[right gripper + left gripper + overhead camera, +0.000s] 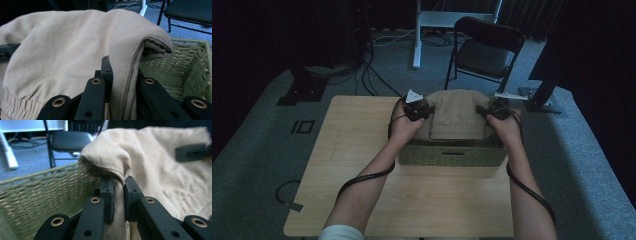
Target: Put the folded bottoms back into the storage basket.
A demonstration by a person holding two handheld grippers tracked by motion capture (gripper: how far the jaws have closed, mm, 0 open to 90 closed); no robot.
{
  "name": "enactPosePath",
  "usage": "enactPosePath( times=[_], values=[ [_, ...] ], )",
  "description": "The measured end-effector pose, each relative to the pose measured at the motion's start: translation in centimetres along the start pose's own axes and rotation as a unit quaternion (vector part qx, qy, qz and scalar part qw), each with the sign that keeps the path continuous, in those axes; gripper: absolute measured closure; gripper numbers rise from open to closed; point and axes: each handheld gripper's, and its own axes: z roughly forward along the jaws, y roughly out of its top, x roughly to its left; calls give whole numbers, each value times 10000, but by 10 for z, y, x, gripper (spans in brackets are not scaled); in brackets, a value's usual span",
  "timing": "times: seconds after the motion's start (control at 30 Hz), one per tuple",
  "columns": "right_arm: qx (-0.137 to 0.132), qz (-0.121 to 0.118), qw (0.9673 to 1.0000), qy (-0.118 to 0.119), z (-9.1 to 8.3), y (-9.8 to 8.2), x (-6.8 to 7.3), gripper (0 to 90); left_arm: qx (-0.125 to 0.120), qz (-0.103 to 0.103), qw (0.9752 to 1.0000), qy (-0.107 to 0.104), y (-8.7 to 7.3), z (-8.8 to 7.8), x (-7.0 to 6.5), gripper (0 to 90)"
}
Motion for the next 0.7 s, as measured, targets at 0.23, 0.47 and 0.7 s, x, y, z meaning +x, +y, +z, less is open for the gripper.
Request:
enactPosePath(
  times=[0.23,0.47,0.7],
  values=[
    [135,9,9997,-225,26,-9,-7,804,137,-227,9996,97,-10,17,10,817],
    [310,49,9988,-363,44,-20,-13,803,380,-261,9989,114,-24,28,14,816],
    [662,-18,9959,-609,65,-34,-20,802,685,-462,9966,56,-31,41,15,814]
  ],
)
